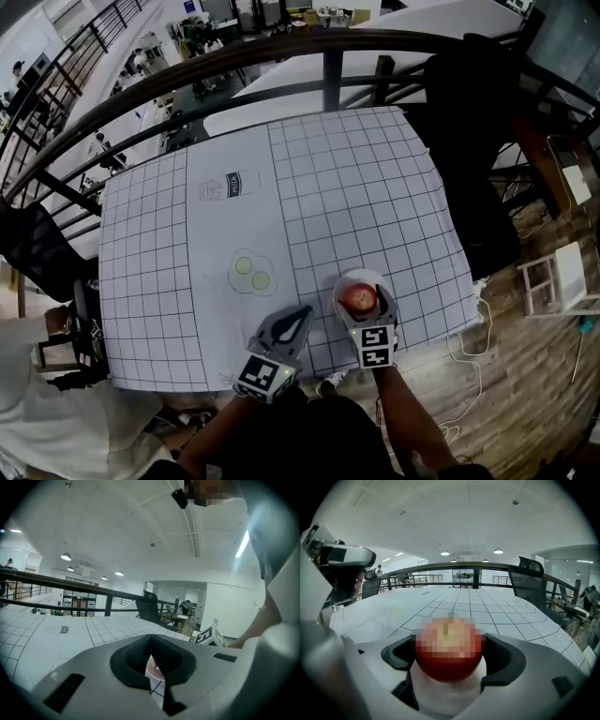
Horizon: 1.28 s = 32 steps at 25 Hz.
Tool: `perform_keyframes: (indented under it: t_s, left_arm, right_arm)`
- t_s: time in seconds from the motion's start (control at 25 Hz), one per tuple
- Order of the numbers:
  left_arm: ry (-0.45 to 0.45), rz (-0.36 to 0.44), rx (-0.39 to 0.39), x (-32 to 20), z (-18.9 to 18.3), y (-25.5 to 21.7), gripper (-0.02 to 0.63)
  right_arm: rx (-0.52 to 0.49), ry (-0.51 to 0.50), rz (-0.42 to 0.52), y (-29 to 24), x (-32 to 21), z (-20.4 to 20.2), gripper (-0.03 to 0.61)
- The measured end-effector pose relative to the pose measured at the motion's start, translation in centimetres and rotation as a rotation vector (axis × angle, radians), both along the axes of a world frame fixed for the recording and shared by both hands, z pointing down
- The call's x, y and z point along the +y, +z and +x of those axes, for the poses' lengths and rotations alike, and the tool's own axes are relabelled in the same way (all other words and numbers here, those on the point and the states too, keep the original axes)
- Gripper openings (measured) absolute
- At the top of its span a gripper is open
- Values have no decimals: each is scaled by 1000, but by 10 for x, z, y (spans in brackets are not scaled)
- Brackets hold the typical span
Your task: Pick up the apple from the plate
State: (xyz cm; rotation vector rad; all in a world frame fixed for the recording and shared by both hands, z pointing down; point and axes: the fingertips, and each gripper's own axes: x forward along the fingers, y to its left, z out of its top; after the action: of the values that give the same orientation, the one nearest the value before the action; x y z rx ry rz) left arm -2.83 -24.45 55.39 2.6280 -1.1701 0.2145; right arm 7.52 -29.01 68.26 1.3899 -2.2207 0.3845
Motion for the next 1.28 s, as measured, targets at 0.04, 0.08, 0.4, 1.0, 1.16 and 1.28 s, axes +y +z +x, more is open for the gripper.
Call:
perform_keyframes:
  t_s: [0.04,0.08,0.4,1.0,1.16,1.28]
  left_arm:
    - [-1,-2,2,0,0,0,21]
    - [-1,-4,4,0,0,0,21]
    - [-6,5,7,-1,1,-2,21]
    - [-7,23,4,0,-2,-18,21]
    - [19,78,-22,1,4,-34,21]
    - [29,105,-12,0,9,-46,21]
  right_arm:
    - [8,0,-4,1,0,0,402]
    - [16,-1,-7,3,-1,0,400]
    - [31,-11,-22,5,0,0,400]
    - [-39,-30,142,-73,5,-8,400]
    - [-55,-43,193,-104,6,-12,400]
    - [-71,-42,234,-132,6,-12,400]
